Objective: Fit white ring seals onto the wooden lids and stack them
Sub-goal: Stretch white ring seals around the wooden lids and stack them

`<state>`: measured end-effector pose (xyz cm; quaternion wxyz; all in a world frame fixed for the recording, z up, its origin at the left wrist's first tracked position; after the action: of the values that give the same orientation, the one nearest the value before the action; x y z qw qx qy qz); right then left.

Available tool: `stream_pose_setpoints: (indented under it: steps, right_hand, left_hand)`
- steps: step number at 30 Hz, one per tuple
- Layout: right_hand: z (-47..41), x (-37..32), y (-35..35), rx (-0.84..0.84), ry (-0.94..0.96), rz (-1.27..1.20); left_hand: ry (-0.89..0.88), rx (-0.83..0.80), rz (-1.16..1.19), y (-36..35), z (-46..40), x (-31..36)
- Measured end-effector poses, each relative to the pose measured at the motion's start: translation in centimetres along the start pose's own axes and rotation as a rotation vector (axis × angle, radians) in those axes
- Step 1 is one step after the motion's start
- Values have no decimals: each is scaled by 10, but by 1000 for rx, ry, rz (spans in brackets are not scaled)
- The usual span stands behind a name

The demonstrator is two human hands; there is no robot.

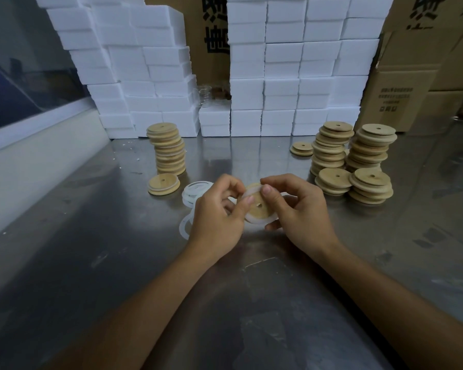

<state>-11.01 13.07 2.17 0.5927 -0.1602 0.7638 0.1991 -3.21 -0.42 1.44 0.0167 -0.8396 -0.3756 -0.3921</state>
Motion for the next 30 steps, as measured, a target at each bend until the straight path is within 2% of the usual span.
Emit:
stream_pose_setpoints:
  steps: [6, 12, 16, 24, 30]
  right_hand:
    - [-2, 0, 1, 31, 51, 15]
    - [-2, 3, 2, 40, -7, -11]
    - [-3, 3, 2, 41, -29, -2]
    - [-3, 2, 1, 45, -36, 69]
    - [-4, 1, -3, 32, -87, -33]
  left_hand:
    - [-27, 65, 38, 3, -2, 3]
    - [96, 81, 177, -1, 0, -2]
    - [98, 91, 153, 0, -1, -1]
    - [245, 133, 216, 2, 1, -3]
    - [260, 168, 208, 2, 2, -1]
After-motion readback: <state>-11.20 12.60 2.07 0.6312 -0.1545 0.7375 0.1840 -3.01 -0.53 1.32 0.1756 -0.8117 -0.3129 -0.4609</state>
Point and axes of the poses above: each hand's wrist, its own z-axis away from the middle knuckle, its own y-axis out of the back of the hand, x = y × z, the point moved 4 cm from there along -z, towards the middle knuckle, and after that the axes turned 14 degrees about -y, right-handed, at the moved point
